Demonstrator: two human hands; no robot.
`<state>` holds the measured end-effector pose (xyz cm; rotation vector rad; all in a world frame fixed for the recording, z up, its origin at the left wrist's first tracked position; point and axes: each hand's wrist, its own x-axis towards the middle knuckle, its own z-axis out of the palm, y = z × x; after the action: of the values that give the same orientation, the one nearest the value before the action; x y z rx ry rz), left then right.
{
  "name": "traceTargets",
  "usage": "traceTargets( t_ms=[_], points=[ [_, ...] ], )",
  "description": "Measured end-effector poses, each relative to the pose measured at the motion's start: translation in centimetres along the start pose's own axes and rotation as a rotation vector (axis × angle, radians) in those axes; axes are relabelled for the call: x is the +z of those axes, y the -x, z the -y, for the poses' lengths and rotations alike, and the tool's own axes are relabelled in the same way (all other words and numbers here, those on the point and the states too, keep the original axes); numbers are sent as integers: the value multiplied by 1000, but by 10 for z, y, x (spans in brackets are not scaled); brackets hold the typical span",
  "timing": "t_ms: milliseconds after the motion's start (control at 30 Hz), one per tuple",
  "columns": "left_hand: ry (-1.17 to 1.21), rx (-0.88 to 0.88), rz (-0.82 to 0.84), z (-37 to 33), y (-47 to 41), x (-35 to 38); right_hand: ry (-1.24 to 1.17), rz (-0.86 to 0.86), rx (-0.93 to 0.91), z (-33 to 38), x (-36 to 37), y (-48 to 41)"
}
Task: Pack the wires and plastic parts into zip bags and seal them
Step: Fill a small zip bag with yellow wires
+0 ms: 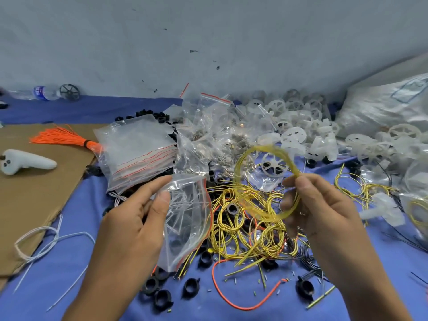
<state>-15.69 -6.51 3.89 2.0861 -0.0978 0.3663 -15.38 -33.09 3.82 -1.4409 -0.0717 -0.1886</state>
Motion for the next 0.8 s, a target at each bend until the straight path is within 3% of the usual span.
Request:
traceTargets(
  t_ms=[133, 267, 600, 800],
  points=[
    [-26, -6, 19, 0, 1, 4, 189, 246, 100, -10, 23, 16],
    [-105, 25, 39, -7, 8, 5, 196, 273, 138, -21, 45, 19],
    [-402, 181, 160, -17, 33, 13, -290, 421, 363, -36, 125, 30],
    [-418, 170, 106, -16, 32, 7, 169, 624, 238, -48, 131, 27]
  ],
)
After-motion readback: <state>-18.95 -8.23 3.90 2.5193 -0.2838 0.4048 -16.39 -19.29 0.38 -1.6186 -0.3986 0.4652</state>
